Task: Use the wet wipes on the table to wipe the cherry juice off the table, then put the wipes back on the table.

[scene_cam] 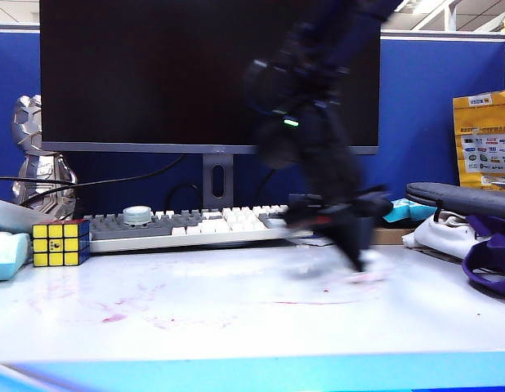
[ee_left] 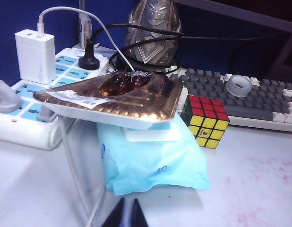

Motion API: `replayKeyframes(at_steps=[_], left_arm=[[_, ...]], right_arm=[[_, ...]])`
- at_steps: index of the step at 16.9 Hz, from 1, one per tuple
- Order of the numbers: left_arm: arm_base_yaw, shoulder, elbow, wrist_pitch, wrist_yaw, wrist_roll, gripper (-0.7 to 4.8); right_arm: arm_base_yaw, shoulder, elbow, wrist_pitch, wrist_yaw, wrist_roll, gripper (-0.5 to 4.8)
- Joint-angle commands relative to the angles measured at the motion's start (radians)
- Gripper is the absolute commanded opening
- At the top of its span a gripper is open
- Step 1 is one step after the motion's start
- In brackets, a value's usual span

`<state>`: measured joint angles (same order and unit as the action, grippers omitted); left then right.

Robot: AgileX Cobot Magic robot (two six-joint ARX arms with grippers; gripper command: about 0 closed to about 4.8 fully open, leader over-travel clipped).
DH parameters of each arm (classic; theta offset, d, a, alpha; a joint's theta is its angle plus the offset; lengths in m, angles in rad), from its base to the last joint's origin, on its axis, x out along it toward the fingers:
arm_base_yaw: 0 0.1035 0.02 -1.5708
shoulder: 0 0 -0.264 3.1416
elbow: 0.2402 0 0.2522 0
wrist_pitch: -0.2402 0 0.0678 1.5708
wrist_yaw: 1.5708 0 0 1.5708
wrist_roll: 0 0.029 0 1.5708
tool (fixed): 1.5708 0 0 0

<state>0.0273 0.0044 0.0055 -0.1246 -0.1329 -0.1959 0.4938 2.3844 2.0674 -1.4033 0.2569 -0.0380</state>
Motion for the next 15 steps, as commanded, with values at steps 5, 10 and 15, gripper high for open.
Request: replayKeyframes(at_steps=[5,10,15], left_arm=[[-0.001,-0.003,0.000,0.006,0.002,0.004,0.28],[-0.001,-0.003,0.000,0.006,0.002,0.004,0.28],[-0.001,-0.003,0.000,0.006,0.002,0.005,0.28]], right_arm=[[-0.114,0.021,-0.008,0.116,-0.208,-0.049,-0.01],[0.051,0.021,-0.008,0.046,-0.533,-0.070,-0.01],[0.171,0.022,-0.008,0.027,-0.431,-0.091,-0.01]])
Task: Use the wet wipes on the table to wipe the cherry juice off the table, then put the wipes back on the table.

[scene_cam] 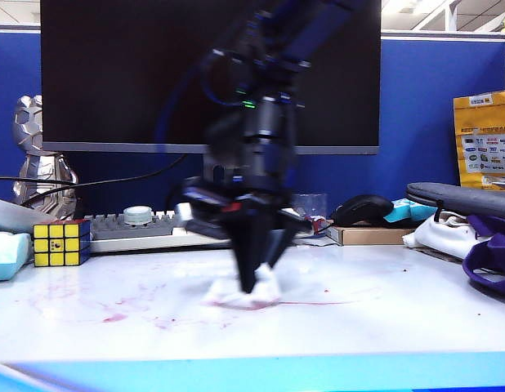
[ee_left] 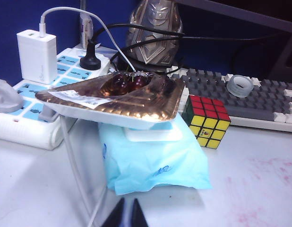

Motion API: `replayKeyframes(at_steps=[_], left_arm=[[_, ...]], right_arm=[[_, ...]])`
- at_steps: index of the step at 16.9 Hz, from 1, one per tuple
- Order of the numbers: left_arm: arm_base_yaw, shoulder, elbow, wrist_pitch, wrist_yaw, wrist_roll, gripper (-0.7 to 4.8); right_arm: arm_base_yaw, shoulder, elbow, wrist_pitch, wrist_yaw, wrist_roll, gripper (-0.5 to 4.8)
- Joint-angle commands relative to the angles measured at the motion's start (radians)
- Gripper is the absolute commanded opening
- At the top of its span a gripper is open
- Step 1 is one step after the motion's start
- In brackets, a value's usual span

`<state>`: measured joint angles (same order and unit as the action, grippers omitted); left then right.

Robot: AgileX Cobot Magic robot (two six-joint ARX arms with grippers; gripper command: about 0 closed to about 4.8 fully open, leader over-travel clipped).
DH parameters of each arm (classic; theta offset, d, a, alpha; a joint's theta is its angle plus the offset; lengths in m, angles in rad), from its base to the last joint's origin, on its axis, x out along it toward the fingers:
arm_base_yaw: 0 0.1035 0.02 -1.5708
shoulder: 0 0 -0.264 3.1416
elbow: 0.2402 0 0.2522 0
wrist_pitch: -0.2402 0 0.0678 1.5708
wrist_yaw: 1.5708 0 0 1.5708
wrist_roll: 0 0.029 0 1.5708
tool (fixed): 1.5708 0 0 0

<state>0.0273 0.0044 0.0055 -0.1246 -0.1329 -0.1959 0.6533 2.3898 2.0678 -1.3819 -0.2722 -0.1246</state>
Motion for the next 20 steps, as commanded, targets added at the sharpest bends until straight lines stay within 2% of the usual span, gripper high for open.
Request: replayKeyframes(at_steps=[1,3,5,9,12,13,14,15,16,17,18,20], left_arm=[[-0.001,-0.003,0.000,0.006,0.002,0.005,0.28],[-0.001,-0.003,0.000,0.006,0.002,0.005,0.28],[-0.001,-0.003,0.000,0.006,0.002,0.004,0.28],[-0.001,-0.003,0.000,0.006,0.002,0.005,0.28],[-0.001,-0.003,0.000,0.006,0.002,0.004,0.28],[-0.001,-0.003,0.000,0.006,0.002,0.004,0.28],[-0.001,-0.003,0.000,0.006,0.002,0.004,0.28],[-0.001,-0.003,0.000,0.006,0.002,0.005,0.28],[-0.001,-0.003,0.000,0.006,0.002,0.004,0.28],[-0.001,-0.003,0.000,0.006,0.002,0.004,0.28],[-0.001,-0.003,0.000,0.006,0.002,0.005,0.28],[-0.001,-0.003,0.000,0.006,0.002,0.005,0.28]], right_arm=[[0.006,0.018,-0.009,0.005,0.197,0.001,-0.01],[-0.043,0.018,-0.009,0.005,0.375,0.029,-0.01],[-0.106,0.018,-0.009,0.007,0.438,0.072,-0.01],[-0.299,0.018,-0.008,0.102,0.560,0.137,-0.01],[-0.370,0.017,-0.006,0.202,0.515,0.135,-0.01],[-0.377,0.018,-0.006,0.223,0.404,0.115,-0.01],[-0.371,0.018,-0.006,0.227,0.249,0.074,-0.01],[-0.332,0.018,-0.006,0.209,0.102,0.029,-0.01],[-0.310,0.018,-0.006,0.190,0.071,-0.002,-0.01],[-0.273,0.018,-0.006,0.146,0.045,-0.064,-0.01],[-0.260,0.018,-0.006,0.129,0.062,-0.075,-0.01],[-0.249,0.018,-0.006,0.099,0.259,-0.026,-0.01]])
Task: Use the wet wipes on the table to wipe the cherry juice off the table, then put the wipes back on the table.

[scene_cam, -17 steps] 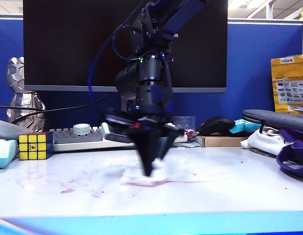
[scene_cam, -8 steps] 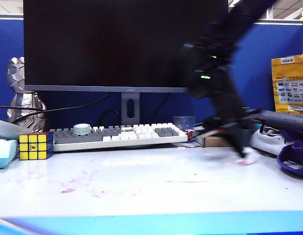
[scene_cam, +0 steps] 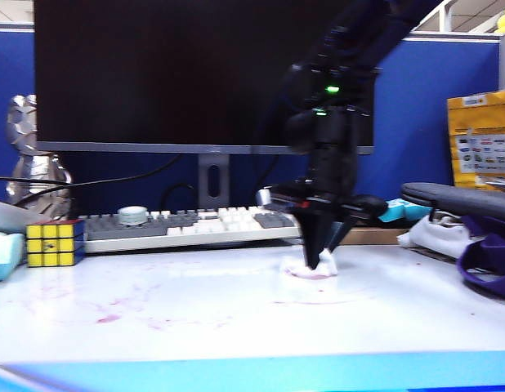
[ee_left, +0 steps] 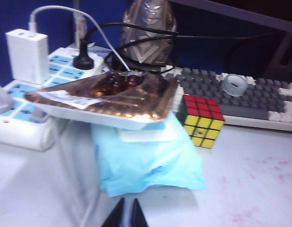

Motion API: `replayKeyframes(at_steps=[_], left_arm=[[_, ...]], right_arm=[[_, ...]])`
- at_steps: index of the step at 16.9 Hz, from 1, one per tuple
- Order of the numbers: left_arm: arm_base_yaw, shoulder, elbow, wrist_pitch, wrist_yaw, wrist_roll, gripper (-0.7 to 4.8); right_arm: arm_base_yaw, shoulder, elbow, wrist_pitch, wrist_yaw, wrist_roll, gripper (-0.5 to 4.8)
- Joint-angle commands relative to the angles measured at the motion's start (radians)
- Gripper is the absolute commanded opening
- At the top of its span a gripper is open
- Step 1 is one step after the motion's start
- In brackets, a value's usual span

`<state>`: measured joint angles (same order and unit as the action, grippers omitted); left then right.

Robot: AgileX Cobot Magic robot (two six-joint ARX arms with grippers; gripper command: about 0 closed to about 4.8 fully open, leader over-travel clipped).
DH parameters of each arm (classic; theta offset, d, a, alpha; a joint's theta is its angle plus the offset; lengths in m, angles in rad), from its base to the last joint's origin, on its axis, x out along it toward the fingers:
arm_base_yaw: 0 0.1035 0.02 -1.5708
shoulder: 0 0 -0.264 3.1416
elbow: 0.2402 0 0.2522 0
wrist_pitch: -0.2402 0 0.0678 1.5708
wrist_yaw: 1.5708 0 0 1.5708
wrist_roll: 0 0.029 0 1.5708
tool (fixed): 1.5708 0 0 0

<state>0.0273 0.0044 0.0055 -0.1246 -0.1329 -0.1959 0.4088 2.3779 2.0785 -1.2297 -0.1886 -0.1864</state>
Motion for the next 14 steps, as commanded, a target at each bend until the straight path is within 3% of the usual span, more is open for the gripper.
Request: replayKeyframes(at_steps=[1,2,5,9,11,12,14], left_arm=[[-0.001,-0.003,0.000,0.006,0.002,0.005,0.28],[-0.001,-0.003,0.000,0.006,0.002,0.005,0.28],[-0.001,-0.003,0.000,0.006,0.002,0.004,0.28],[-0.001,-0.003,0.000,0.006,0.002,0.004,0.28],[-0.001,-0.003,0.000,0.006,0.002,0.005,0.28],[-0.001,-0.003,0.000,0.006,0.002,0.004,0.28],[-0.001,-0.003,0.000,0.006,0.003,0.004,0.28]], right_arm=[[-0.016,0.030,-0.017,-0.053,0.251,0.071,-0.01],[-0.058,0.030,-0.017,-0.045,0.340,0.126,-0.01],[-0.172,0.030,-0.017,-0.045,0.352,0.229,-0.01],[-0.291,0.029,-0.017,0.006,0.431,0.258,-0.01],[-0.298,0.029,-0.017,0.045,0.372,0.206,-0.01],[-0.286,0.029,-0.017,0.091,0.220,0.109,-0.01],[-0.241,0.029,-0.017,0.115,0.117,0.060,-0.01]])
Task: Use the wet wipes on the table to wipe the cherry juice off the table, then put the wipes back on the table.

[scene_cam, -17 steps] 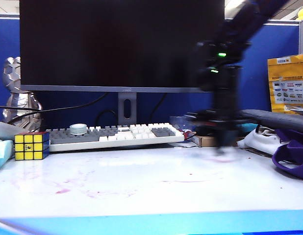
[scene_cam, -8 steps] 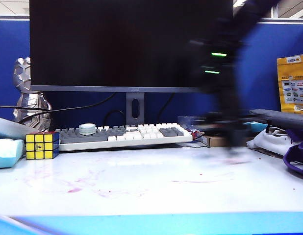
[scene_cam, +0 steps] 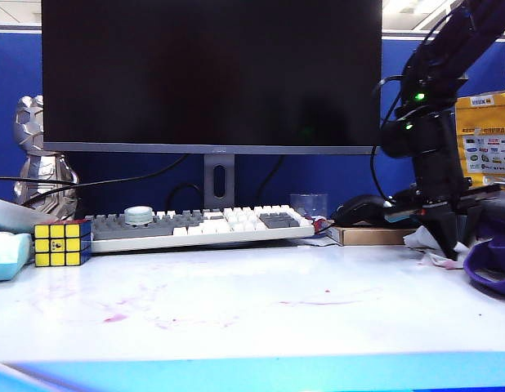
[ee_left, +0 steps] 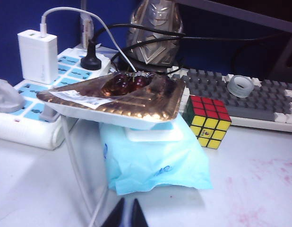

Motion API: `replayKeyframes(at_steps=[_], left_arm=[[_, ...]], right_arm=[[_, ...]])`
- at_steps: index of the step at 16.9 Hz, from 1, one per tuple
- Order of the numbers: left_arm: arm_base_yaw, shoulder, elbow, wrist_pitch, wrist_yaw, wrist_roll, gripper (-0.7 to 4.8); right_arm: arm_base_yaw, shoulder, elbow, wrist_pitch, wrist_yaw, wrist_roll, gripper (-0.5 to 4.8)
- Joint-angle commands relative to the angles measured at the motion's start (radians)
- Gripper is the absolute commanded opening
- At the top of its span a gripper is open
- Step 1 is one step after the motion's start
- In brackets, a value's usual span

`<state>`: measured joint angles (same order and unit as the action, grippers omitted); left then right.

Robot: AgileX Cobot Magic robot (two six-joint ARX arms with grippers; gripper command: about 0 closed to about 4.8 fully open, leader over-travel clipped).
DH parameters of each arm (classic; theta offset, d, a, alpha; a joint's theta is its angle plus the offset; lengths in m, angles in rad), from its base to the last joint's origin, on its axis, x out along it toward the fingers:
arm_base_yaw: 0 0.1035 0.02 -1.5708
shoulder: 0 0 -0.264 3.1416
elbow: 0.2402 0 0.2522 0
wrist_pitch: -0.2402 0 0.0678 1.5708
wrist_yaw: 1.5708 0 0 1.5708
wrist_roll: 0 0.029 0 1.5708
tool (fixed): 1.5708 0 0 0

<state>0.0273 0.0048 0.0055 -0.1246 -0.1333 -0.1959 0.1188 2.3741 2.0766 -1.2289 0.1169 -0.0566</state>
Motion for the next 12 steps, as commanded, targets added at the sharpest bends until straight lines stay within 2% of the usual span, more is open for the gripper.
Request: replayKeyframes(at_steps=[1,2,4,7,10,12], left_arm=[[-0.001,-0.003,0.000,0.006,0.003,0.004,0.28],[-0.001,-0.003,0.000,0.006,0.003,0.004,0.28],[-0.001,-0.003,0.000,0.006,0.003,0.004,0.28],[-0.001,-0.003,0.000,0.006,0.003,0.004,0.28],[-0.001,-0.003,0.000,0.006,0.003,0.005,0.28],[-0.001,-0.003,0.000,0.006,0.003,0.005,0.28]], right_arm=[[0.089,0.034,-0.015,0.111,-0.243,-0.124,-0.01],[0.149,0.033,-0.015,0.112,-0.319,-0.158,-0.01],[0.209,0.033,-0.015,0.108,-0.371,-0.172,-0.01],[0.278,0.031,0.009,0.100,-0.371,-0.179,-0.01],[0.320,0.031,0.122,0.056,-0.374,-0.177,-0.01],[0.323,0.013,0.214,0.039,-0.375,-0.126,-0.01]])
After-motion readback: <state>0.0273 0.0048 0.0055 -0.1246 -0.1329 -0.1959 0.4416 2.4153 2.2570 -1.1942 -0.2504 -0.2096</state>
